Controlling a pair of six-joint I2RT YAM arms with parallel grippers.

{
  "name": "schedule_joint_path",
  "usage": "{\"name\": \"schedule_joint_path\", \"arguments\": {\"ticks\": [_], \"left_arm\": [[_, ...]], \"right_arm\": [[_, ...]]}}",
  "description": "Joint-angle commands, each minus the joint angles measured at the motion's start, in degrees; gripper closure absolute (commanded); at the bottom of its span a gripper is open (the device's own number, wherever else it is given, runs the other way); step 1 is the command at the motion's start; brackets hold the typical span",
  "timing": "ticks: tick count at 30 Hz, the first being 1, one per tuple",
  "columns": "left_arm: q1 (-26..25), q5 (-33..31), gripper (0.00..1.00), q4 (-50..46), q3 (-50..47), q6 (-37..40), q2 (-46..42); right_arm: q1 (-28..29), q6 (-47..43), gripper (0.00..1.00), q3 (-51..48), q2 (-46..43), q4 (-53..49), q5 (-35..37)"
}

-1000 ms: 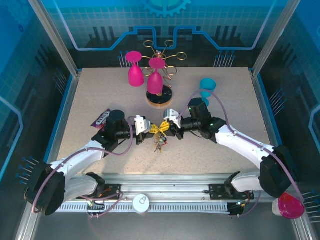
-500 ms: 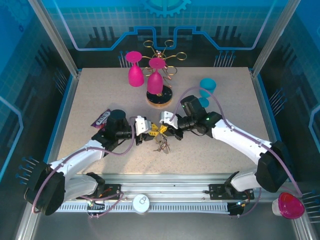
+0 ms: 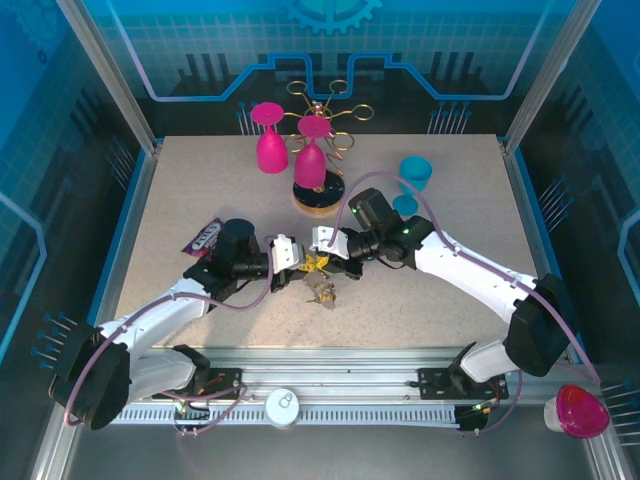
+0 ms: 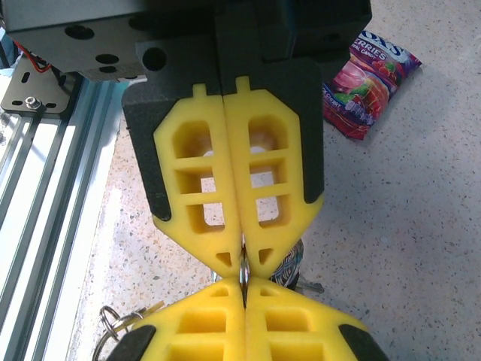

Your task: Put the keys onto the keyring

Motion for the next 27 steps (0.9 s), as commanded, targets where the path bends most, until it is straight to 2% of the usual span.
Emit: {"name": "schedule_joint_path", "arguments": {"ticks": [1, 2, 4, 6, 11, 23, 27], "left_arm": [[-0.39, -1.63, 1.0, 2.55, 0.68, 0.71, -0.78], [-0.39, -1.84, 1.0, 3.24, 0.36, 0.7, -0.96], [-0.39, -1.94, 1.0, 5.22, -0.66, 0.63, -1.57], [-0.37, -1.72, 1.0, 7.71, -2.04, 0.63, -2.18], [-0.32, -0.02, 1.0, 14.26, -5.14, 0.04, -3.21], [-0.37, 2.0, 1.0, 15.78, -5.63, -0.55, -3.15], [-0.34, 2.49, 1.0, 15.76, -5.5, -0.5, -2.85]], "right_arm": [[1.27, 0.8, 1.0, 0.47, -1.56, 1.13, -3.42], [0.77, 1.81, 0.97, -0.24, -2.14, 2.16, -3.55], [-1.1, 5.07, 0.79, -2.78, -4.16, 5.47, -4.64], [-3.53, 8.26, 0.71, -5.42, -6.02, 8.68, -6.81], [-6.47, 11.3, 0.7, -8.84, -7.08, 10.56, -10.3], [-6.21, 11.78, 0.67, -8.98, -5.21, 11.95, -12.49], [-5.95, 11.55, 0.71, -8.79, -4.66, 12.31, -13.29]]}}
